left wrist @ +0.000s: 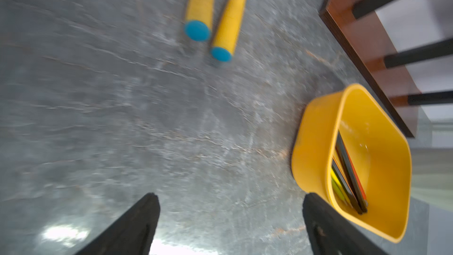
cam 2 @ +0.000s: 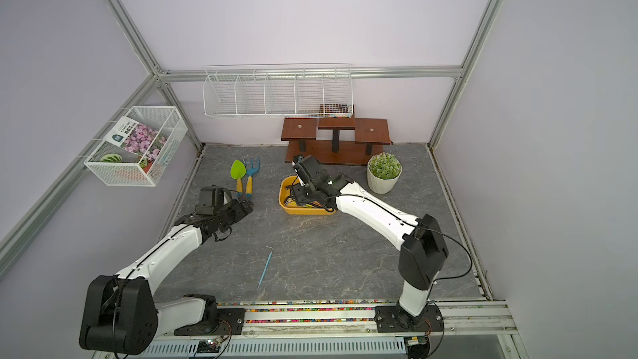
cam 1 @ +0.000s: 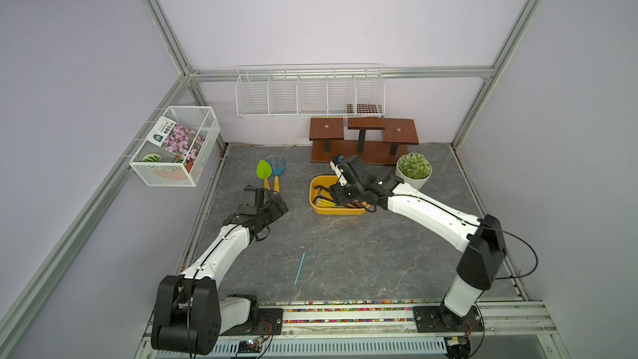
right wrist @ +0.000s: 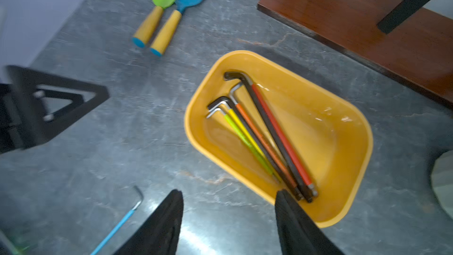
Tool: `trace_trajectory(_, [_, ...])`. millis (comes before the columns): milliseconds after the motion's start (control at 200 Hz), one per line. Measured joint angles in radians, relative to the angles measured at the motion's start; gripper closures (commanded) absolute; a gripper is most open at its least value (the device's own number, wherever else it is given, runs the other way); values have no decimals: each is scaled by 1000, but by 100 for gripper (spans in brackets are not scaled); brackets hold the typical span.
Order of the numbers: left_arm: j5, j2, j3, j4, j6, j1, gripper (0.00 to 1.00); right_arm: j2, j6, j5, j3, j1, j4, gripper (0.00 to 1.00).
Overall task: Put the hex key on the desktop into the storage box
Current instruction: Place the Allen key in the storage box, then pick up the Allen key from the center of the board.
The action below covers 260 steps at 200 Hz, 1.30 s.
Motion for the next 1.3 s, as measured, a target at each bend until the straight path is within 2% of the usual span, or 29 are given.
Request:
trace_trajectory(160, [-7, -36, -1, -22, -5, 41, 4, 6, 240, 28, -81, 140, 11, 38])
trace_trajectory(285, [-7, -53, -6, -33, -11, 41, 4, 126, 401, 33, -95, 265, 12, 39])
trace_trajectory(420, [-7, -102, -29, -51, -13, 43, 3, 282, 510, 32, -39, 353, -11, 39])
trace_trajectory(540, [-12, -167, -62, -56, -16, 47, 3, 381, 563, 32, 66, 381, -38, 39])
trace_trajectory(685, [-22, -185, -83, -58, -18, 64, 2, 439, 611, 45, 159, 391, -61, 40])
trace_trajectory(1034, [-17, -185, -121, -48, -18, 69, 2, 513, 674, 68, 193, 419, -137, 42])
trace_trajectory(1139, [-13, -185, -121, -42, -18, 69, 2, 515, 678, 72, 195, 424, -151, 49])
trace_trajectory(1299, [-6, -186, -121, -42, -18, 69, 2, 541, 694, 101, 234, 424, -209, 68])
